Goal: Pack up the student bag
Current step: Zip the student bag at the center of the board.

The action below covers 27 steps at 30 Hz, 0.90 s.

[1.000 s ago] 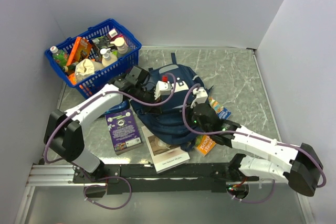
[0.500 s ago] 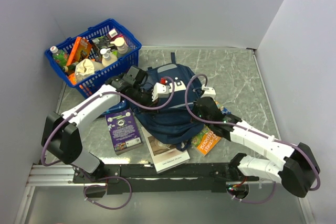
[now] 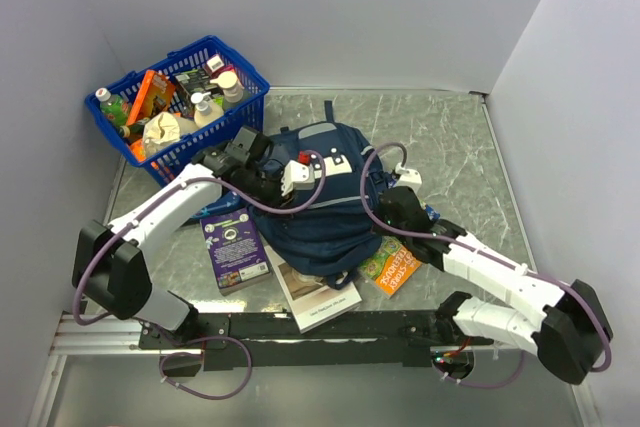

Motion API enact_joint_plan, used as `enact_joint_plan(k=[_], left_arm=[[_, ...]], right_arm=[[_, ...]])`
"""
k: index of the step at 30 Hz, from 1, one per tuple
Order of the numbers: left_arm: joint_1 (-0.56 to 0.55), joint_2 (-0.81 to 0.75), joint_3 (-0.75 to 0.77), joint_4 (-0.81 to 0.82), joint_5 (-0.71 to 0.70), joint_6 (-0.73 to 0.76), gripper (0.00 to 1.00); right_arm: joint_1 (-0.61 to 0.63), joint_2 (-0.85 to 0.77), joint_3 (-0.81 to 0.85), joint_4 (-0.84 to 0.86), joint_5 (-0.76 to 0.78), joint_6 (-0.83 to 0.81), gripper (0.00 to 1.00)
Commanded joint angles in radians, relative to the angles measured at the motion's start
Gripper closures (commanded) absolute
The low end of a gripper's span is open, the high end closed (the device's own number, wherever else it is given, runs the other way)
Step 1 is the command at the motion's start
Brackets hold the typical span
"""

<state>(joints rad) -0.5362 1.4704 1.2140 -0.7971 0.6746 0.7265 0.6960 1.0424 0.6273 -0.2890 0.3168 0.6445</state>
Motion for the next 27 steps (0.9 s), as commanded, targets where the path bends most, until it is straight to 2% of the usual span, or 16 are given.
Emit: enact_joint_plan(k=[1, 2, 3, 9, 13, 14, 17, 19, 21, 23, 27], left_arm=[[0.015, -0.047, 0.036, -0.091, 0.017, -0.016, 0.56], [0.01, -0.039, 0.056, -0.118, 0.031, -0.019, 0.45], [0.007, -0.021, 0.105, -0.157, 0.037, -0.021, 0.4], [-0.03, -0.016, 0.231, -0.126, 0.08, -0.104, 0.23], [-0.172, -0.019, 0.197, -0.001, 0.03, -0.237, 0.21], [-0.198, -0.022, 0.173, 0.107, 0.001, -0.302, 0.21], [-0.283, -0.025, 0.064, 0.289, -0.154, -0.418, 0.24], [-0.31, -0.009, 0.024, 0.338, -0.228, -0.47, 0.25], [-0.321, 0.014, 0.006, 0.38, -0.254, -0.473, 0.26], [-0.349, 0.045, 0.002, 0.423, -0.355, -0.478, 0.26], [-0.361, 0.114, 0.047, 0.467, -0.406, -0.469, 0.31]], right_arm=[[-0.023, -0.077, -0.098, 0.092, -0.047, -0.04, 1.0], [-0.017, -0.074, -0.103, 0.106, -0.071, -0.039, 1.0], [-0.012, -0.071, -0.106, 0.129, -0.09, -0.039, 1.0], [0.02, -0.105, -0.155, 0.252, -0.26, -0.034, 1.0], [0.02, -0.148, -0.175, 0.284, -0.35, -0.034, 1.0], [0.02, -0.157, -0.178, 0.319, -0.369, -0.031, 1.0], [0.02, -0.191, -0.173, 0.295, -0.363, -0.022, 1.0], [0.022, -0.226, -0.176, 0.294, -0.36, -0.022, 1.0], [0.022, -0.246, -0.187, 0.271, -0.361, -0.019, 1.0], [0.022, -0.252, -0.195, 0.264, -0.366, -0.016, 1.0], [0.022, -0.248, -0.215, 0.267, -0.377, -0.003, 1.0]])
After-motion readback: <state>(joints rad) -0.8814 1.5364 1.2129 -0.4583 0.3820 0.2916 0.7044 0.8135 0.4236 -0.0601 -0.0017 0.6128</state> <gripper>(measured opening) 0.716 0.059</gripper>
